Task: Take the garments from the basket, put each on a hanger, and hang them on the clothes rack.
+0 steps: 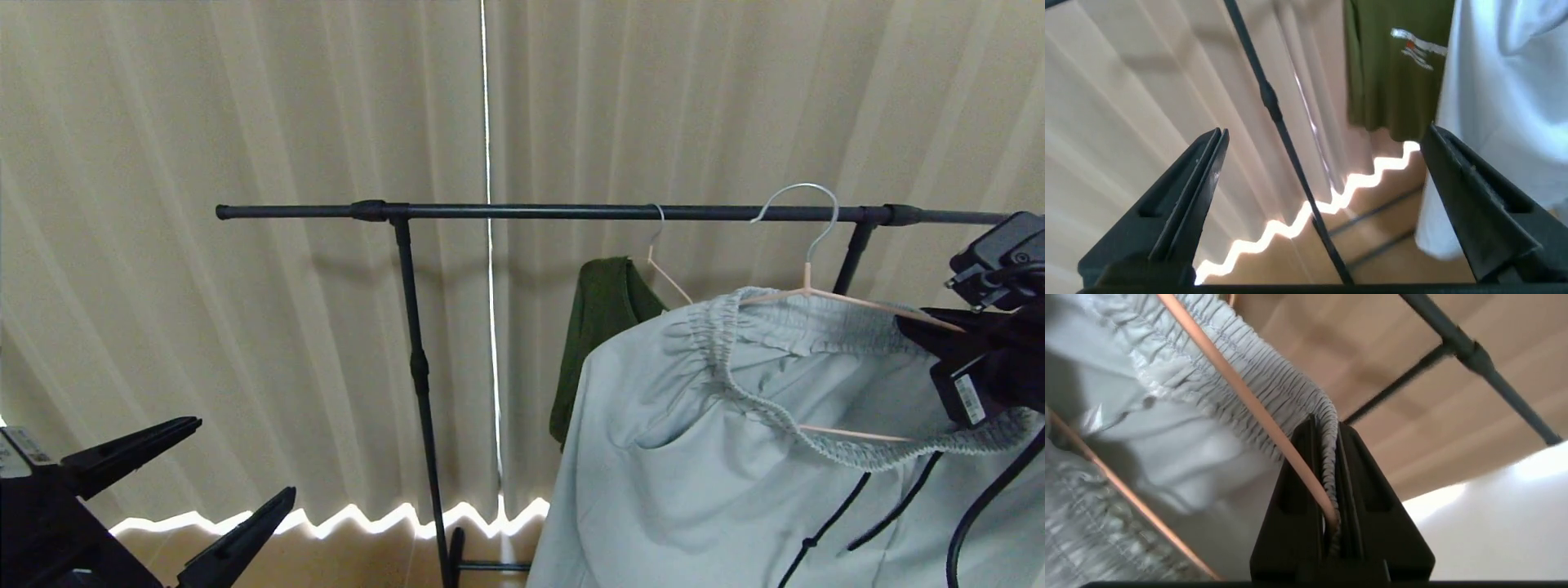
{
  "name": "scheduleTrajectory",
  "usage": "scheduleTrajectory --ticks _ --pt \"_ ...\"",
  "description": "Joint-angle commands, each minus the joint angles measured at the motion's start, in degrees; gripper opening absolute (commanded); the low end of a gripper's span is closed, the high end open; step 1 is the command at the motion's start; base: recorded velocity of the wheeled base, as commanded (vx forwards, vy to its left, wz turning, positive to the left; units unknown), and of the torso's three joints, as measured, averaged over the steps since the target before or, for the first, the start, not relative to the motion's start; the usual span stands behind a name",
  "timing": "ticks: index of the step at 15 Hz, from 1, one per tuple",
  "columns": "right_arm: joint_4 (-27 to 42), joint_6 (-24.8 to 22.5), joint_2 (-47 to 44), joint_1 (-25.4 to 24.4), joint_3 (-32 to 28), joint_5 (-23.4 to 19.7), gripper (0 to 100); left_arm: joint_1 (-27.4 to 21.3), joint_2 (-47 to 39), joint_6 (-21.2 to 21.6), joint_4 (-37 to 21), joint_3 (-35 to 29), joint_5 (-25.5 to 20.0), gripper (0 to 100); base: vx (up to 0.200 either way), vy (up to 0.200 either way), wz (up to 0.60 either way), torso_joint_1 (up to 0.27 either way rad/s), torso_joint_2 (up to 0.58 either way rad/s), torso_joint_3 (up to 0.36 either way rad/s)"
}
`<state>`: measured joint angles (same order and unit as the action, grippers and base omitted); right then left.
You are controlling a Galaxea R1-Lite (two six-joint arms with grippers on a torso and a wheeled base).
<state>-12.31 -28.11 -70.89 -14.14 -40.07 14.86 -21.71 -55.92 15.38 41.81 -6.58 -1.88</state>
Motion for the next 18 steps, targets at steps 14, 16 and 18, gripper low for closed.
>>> scheduleTrajectory --ticks 14,16,18 --pt "-3.24 1.13 -13.93 -9.33 -9.59 3.86 0 0.0 0.28 0.17 0.11 0.25 0.12 100 0.057 0.0 0.0 0.001 0.0 0.0" --pt "-3.24 1.22 -19.99 -9.33 -13.63 5.79 0 0.53 0.64 0.17 0.2 0.25 0.12 100 0.0 0.0 0.0 0.0 0.0 0.0" --pt "-3.6 1.48 -25.26 -9.41 -16.88 8.43 0 0.71 0.72 0.17 0.2 0.08 0.12 100 0.0 0.0 0.0 0.0 0.0 0.0"
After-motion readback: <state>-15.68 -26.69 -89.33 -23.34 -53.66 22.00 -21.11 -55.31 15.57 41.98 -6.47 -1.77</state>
